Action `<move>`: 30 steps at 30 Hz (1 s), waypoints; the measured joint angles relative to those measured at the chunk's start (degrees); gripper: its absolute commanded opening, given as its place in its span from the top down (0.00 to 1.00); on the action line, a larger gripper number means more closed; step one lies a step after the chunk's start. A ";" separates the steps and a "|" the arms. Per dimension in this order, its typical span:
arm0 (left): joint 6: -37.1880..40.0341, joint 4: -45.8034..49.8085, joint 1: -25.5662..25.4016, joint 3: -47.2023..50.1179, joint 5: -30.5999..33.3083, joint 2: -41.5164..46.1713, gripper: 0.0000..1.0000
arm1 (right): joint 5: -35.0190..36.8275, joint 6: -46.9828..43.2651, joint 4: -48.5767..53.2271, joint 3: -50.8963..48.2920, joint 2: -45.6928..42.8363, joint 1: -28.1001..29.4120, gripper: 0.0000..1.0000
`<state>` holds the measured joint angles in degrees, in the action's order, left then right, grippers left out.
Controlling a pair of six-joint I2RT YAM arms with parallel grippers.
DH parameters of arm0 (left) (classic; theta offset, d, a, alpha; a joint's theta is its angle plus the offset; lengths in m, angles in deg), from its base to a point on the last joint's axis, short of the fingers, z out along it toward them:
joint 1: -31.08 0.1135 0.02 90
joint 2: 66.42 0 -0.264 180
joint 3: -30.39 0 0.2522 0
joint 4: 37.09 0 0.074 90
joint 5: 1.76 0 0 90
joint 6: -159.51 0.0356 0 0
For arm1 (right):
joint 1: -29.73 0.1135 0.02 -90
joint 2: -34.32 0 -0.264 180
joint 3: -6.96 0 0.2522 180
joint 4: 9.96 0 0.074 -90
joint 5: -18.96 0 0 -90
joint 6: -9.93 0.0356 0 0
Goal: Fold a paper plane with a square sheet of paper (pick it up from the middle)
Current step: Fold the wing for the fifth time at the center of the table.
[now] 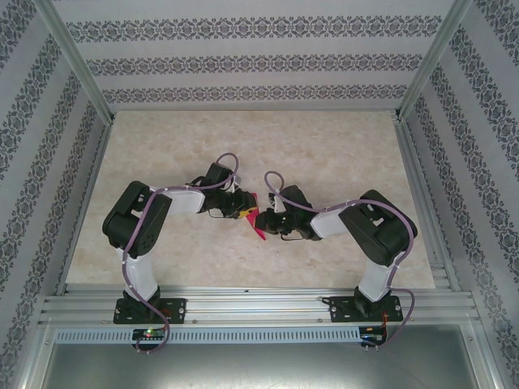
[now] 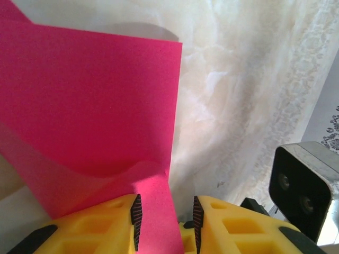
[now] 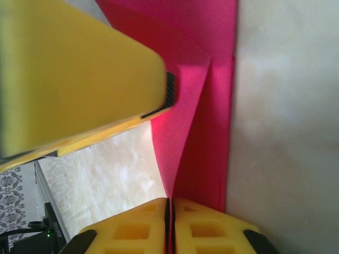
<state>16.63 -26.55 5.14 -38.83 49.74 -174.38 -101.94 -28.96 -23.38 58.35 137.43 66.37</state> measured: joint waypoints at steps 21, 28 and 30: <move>1.73 0.35 0.04 -0.31 -0.11 -0.74 0.68 | 3.52 -1.25 15.15 0.66 -9.22 0.63 0.90; 1.73 0.37 0.04 -0.31 -0.11 -0.74 0.68 | 3.37 -2.16 15.15 0.33 -8.68 0.68 0.93; 1.73 0.42 0.02 -0.31 -0.15 -0.74 0.68 | 3.39 -2.43 14.73 -0.07 -7.69 0.98 0.92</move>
<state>18.35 -26.14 5.17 -39.13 49.59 -175.13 -98.55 -31.38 -8.65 58.28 129.73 67.35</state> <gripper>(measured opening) 0.322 0.076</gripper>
